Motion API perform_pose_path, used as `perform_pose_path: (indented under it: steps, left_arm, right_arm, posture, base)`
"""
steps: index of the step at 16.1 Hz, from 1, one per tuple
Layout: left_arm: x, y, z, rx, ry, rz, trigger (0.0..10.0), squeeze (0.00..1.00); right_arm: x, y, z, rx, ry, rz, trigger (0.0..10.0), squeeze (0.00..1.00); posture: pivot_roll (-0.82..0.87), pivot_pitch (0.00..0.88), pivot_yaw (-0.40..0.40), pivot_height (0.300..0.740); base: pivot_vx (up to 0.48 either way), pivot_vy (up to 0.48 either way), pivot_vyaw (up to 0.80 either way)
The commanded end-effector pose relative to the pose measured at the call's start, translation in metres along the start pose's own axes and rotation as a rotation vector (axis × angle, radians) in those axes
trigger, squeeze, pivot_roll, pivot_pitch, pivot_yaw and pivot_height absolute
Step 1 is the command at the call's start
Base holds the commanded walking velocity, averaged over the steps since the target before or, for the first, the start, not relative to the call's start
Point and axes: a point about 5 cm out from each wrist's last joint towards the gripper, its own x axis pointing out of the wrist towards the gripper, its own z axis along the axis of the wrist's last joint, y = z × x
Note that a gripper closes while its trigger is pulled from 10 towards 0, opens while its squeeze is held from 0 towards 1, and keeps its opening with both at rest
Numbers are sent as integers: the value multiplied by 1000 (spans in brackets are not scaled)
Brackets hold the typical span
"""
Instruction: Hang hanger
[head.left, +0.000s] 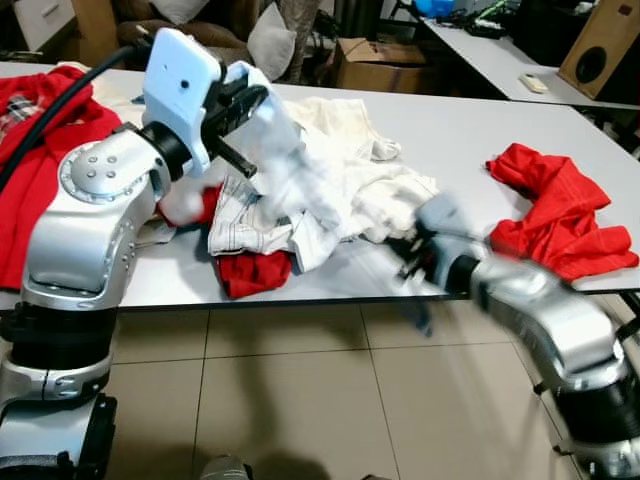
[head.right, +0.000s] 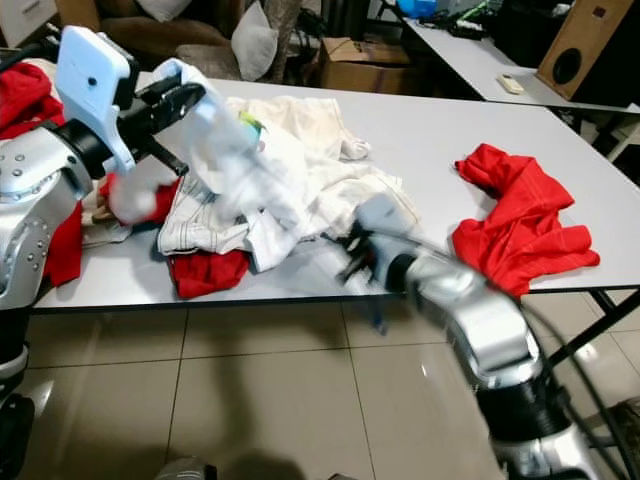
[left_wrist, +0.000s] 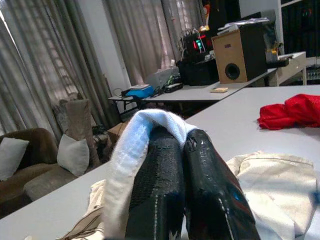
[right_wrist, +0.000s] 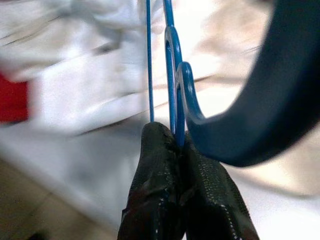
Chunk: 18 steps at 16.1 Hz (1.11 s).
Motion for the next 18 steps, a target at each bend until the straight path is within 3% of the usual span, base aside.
perform_pose_path:
  steps: [1,4,5,6,7,8,9,10,11,14,18]
  left_arm:
    - [-3,2,11,4,-37,-1,0,0]
    - [-13,2,-5,-25,38,28,0,0]
    - [-17,0,-12,-33,73,34,392,0]
    - [-21,-3,-23,-19,122,35,1765,0]
    - [-27,-8,-35,-30,174,38,7765,0]
    - [-32,-16,-47,-67,227,29,10000,0]
    - [-35,-22,-53,-102,248,-10,10000,0]
    - [-39,-25,-55,-74,270,-40,10000,725]
    - [-45,-29,-58,-27,304,-105,10000,1000]
    - [-61,-31,-60,66,404,-241,10000,1000]
    - [-77,-11,-58,194,462,-253,10000,1000]
  right_arm:
    - [-10,-30,7,-11,-32,-133,10000,0]
    - [-24,-46,20,-47,-113,-116,10000,0]
    - [-27,-44,25,-25,-149,-70,10000,0]
    - [-30,-37,27,-25,-169,9,10000,0]
    - [-34,-26,23,-60,-160,124,10000,0]
    - [-38,-13,11,-78,-125,250,10000,0]
    - [-41,-5,3,-80,-109,318,10000,0]
    - [-42,-2,-2,-79,-96,342,10000,0]
    - [-43,1,-9,-66,-76,367,10000,0]
    - [-43,-1,-15,-49,-66,380,10000,0]
    - [-43,-2,-13,-43,-85,366,10000,0]
  posture:
    - [19,0,-110,740]
    - [14,0,-107,740]
    - [11,0,-107,740]
    - [7,0,-107,740]
    - [4,0,-109,740]
    - [1,0,-110,740]
    - [-3,0,-114,740]
    - [-4,0,-115,740]
    - [-4,0,-118,740]
    - [-4,0,-119,740]
    - [-5,0,-118,740]
  base:
    - [0,0,0]
    - [0,0,0]
    - [0,0,0]
    - [0,0,0]
    - [0,0,0]
    - [0,0,0]
    - [0,0,0]
    - [0,0,0]
    - [0,0,0]
    - [0,0,0]
    - [0,0,0]
